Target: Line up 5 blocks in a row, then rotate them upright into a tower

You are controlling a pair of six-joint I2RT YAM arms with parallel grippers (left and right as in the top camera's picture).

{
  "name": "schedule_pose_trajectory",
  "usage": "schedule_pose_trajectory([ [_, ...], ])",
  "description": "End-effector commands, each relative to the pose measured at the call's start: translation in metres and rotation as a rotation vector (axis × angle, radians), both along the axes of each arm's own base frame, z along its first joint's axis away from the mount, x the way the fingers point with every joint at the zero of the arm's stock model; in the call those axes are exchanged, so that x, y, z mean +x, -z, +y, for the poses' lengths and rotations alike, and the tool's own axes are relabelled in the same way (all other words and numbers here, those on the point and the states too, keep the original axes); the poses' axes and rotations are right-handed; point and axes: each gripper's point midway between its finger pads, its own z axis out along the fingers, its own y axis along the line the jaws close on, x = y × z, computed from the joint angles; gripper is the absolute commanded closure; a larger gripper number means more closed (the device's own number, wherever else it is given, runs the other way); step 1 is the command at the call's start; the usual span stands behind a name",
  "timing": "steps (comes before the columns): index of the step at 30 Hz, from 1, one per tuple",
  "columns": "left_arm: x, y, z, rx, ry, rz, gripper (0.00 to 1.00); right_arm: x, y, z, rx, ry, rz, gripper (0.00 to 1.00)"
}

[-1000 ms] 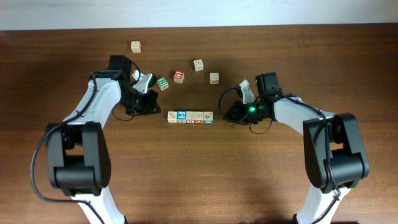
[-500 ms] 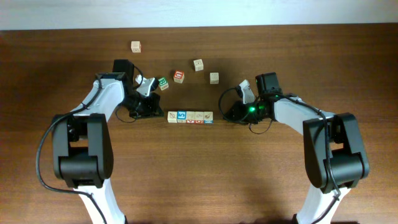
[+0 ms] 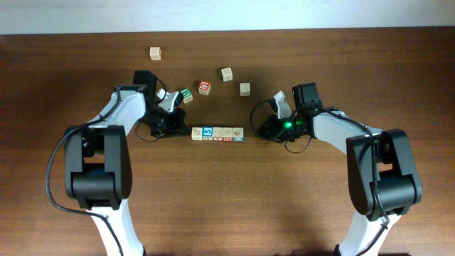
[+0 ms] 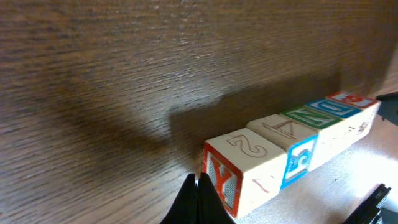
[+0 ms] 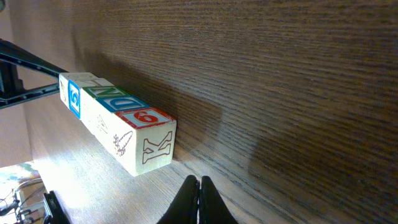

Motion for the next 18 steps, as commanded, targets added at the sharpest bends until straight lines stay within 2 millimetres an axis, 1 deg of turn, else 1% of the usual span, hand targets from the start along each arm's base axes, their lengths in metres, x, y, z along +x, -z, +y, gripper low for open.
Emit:
schedule_pose_trajectory([
  [1, -0.004, 0.002, -0.006, -0.037, -0.004, 0.024, 1.0, -0.004, 0.005, 0.002, 0.003, -0.003, 0.019, 0.95],
  [4, -0.004, -0.002, -0.012, -0.076, -0.002, 0.023, 1.0, -0.004, 0.005, 0.002, 0.003, -0.003, 0.018, 0.95],
  [12, -0.003, -0.005, -0.015, -0.097, 0.005, 0.017, 1.0, -0.004, 0.005, 0.002, 0.003, -0.003, 0.018, 0.95],
  [18, 0.003, -0.012, -0.015, -0.097, 0.006, 0.001, 1.0, -0.003, 0.006, 0.001, -0.001, -0.002, 0.018, 0.96],
])
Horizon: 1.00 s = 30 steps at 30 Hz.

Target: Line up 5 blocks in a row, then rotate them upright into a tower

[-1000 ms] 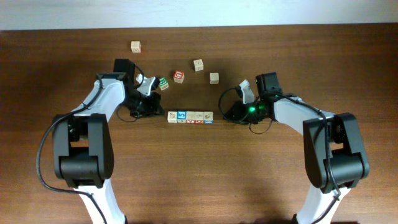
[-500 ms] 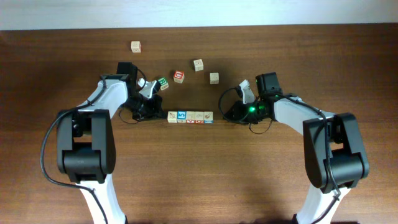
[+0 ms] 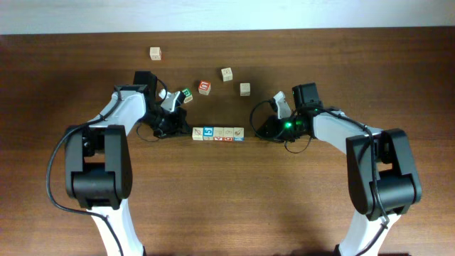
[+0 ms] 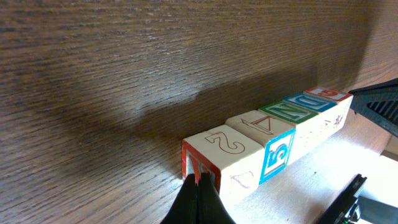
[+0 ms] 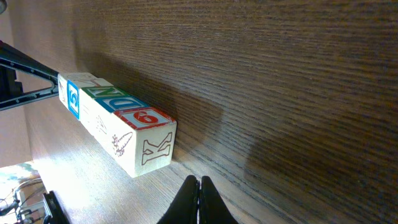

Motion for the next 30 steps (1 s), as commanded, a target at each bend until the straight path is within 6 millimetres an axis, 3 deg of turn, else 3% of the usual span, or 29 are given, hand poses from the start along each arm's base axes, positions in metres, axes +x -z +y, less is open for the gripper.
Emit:
schedule_pose_trajectory([
  [1, 0.005, -0.006, -0.005, -0.027, 0.002, -0.01, 1.0, -0.003, 0.005, 0.002, 0.0, -0.002, 0.016, 0.95],
  [30, 0.001, -0.006, -0.005, -0.027, 0.019, -0.003, 1.0, 0.007, 0.01, 0.009, 0.021, 0.058, 0.032, 0.96],
])
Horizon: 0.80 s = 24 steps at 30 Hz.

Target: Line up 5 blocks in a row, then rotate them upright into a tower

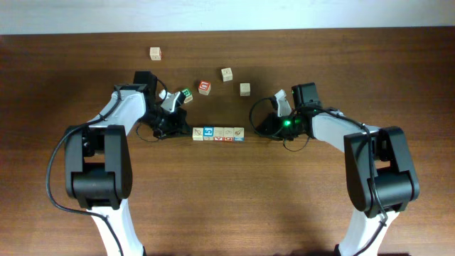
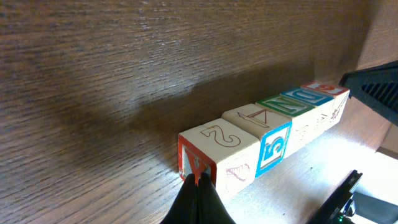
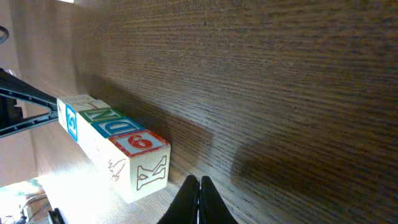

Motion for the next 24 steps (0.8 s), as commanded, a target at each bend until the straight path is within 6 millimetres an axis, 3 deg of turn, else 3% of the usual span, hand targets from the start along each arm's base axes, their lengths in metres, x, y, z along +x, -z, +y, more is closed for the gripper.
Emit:
schedule_pose_trajectory([
  [1, 0.004, -0.004, -0.004, -0.023, 0.015, -0.019, 1.0, -0.005, 0.006, 0.011, 0.011, -0.006, 0.025, 0.95],
  [7, 0.004, -0.004, -0.004, -0.023, 0.015, -0.019, 1.0, -0.009, 0.004, 0.032, 0.015, -0.037, 0.011, 0.96],
  [15, 0.004, -0.004, -0.004, -0.023, 0.015, -0.019, 1.0, -0.01, 0.009, 0.033, 0.02, -0.03, 0.031, 0.95],
  [24, 0.004, -0.004, -0.004, -0.023, 0.015, -0.019, 1.0, -0.012, -0.008, 0.052, 0.125, -0.094, -0.007, 0.95],
])
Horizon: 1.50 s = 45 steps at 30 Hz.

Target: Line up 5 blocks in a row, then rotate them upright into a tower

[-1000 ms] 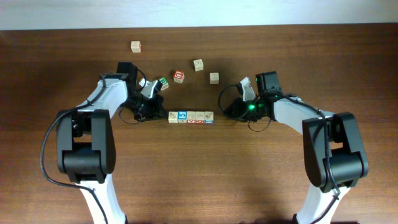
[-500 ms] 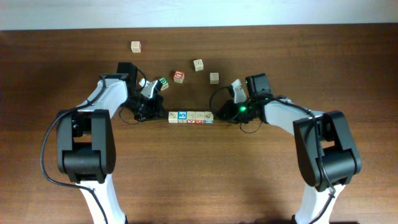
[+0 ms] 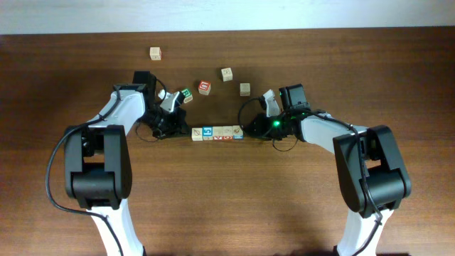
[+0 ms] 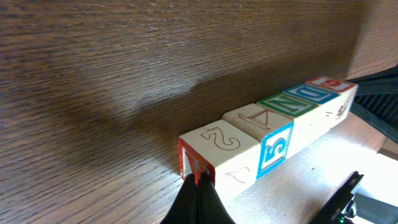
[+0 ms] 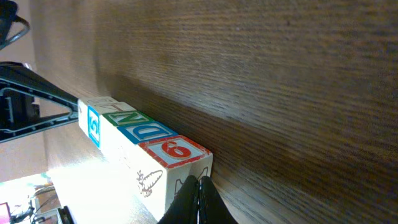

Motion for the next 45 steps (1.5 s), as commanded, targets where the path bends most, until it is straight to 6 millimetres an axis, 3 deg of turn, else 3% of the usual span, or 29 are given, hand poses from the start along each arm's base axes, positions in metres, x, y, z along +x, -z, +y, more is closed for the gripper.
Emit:
schedule_pose_trajectory([
  [1, 0.004, -0.005, -0.005, -0.028, 0.016, -0.019, 1.0, -0.012, -0.005, 0.019, 0.079, -0.065, 0.02, 0.95],
  [14, 0.004, -0.006, -0.007, -0.035, 0.017, -0.019, 1.0, -0.009, -0.048, 0.033, 0.14, -0.112, -0.058, 0.95],
  [34, 0.004, -0.006, -0.007, -0.035, 0.017, -0.018, 1.0, -0.015, -0.068, 0.072, 0.105, -0.183, -0.084, 0.96],
  [45, 0.004, -0.005, -0.006, -0.035, 0.017, -0.018, 1.0, -0.015, -0.077, 0.079, 0.1, -0.196, -0.081, 0.95],
])
